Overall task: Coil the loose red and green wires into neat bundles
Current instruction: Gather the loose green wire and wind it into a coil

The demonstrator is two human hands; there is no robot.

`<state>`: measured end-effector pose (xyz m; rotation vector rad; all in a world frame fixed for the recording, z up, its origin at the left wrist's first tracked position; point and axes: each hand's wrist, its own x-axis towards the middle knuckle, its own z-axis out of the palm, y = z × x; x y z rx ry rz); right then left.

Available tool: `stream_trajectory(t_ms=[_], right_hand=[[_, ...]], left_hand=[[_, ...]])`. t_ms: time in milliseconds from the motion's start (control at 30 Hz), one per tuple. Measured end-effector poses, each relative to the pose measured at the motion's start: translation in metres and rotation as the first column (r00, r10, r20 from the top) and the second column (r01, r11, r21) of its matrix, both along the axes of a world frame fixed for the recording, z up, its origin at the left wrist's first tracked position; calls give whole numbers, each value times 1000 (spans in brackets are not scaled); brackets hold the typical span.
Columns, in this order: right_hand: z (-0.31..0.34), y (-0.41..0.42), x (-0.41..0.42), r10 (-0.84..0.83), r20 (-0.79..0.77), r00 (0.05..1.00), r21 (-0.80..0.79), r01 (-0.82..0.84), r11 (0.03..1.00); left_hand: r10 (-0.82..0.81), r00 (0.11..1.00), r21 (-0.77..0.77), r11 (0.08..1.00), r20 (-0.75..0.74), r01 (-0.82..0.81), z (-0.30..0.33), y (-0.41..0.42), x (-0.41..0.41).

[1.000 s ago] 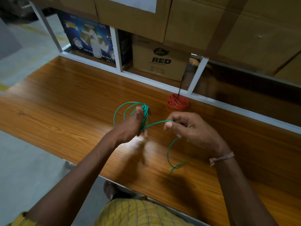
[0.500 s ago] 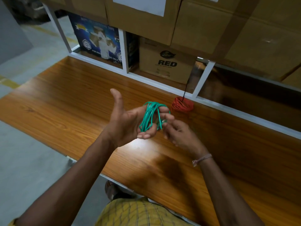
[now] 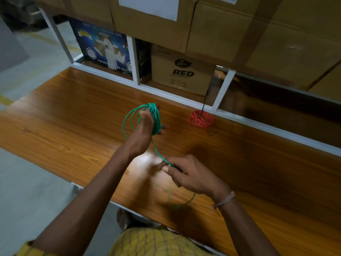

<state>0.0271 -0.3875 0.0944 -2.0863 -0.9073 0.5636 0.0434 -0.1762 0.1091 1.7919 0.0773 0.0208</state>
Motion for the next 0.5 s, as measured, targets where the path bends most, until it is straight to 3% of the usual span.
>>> stream_trajectory(t_ms=[67, 167, 367, 500], right_hand=[[12, -8, 4, -13, 53, 999, 40, 11, 999], [32, -26, 20, -78, 75, 994, 92, 71, 993], [52, -52, 52, -209, 0, 978, 177, 206, 962], [47, -55, 68, -275, 54, 960, 200, 260, 945]], left_hand=[[-47, 998, 188, 981, -50, 55, -8, 6, -3], [-135, 987, 287, 945, -87, 155, -13, 7, -12], [-405, 883, 100, 894, -237, 437, -5, 0, -33], [-542, 815, -72, 839, -203, 540, 14, -1, -42]])
